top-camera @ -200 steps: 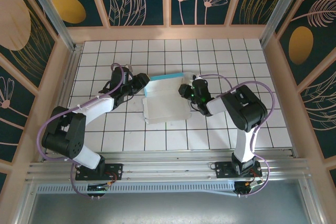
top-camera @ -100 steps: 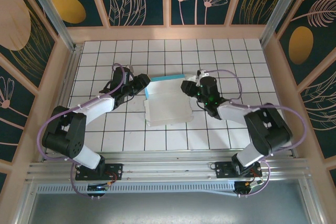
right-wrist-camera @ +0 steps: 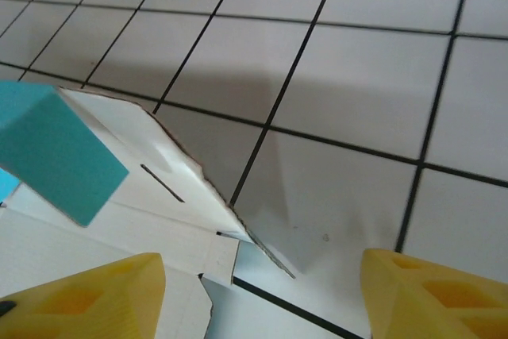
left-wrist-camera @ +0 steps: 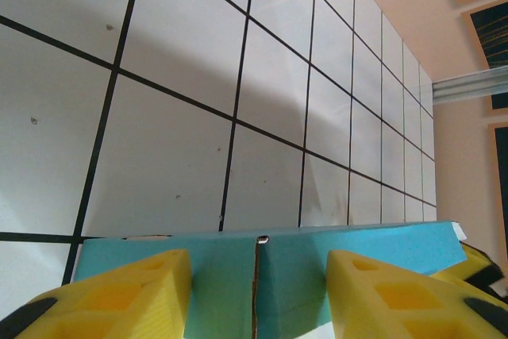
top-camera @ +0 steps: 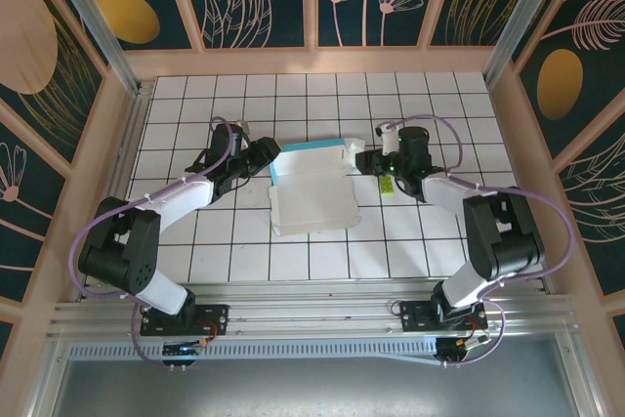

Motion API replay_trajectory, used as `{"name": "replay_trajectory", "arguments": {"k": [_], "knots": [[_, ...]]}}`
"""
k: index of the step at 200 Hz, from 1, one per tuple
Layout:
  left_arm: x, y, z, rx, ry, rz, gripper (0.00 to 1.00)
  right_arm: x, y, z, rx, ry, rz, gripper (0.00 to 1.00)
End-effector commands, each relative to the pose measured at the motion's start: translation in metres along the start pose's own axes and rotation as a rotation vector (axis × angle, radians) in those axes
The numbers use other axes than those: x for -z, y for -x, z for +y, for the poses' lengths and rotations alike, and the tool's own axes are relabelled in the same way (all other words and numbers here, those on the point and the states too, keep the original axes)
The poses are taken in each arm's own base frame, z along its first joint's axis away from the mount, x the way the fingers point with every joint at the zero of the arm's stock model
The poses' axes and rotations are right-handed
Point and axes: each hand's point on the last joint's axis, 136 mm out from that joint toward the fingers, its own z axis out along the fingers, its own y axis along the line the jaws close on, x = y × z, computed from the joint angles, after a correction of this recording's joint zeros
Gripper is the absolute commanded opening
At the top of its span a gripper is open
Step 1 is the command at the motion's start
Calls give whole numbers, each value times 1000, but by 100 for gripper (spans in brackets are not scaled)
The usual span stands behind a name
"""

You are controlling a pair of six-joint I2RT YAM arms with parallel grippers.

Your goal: Fold the paper box

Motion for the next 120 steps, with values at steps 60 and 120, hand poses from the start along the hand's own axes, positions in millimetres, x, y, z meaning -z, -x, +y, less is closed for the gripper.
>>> {"name": "replay_trajectory", "arguments": {"k": [60, 120], "knots": [[1, 2, -3, -15, 12, -2, 49, -35, -3, 11, -29, 78, 36, 23], [46, 44, -17, -150, 131, -181, 79, -24, -2, 6, 48, -18, -42, 2]]}}
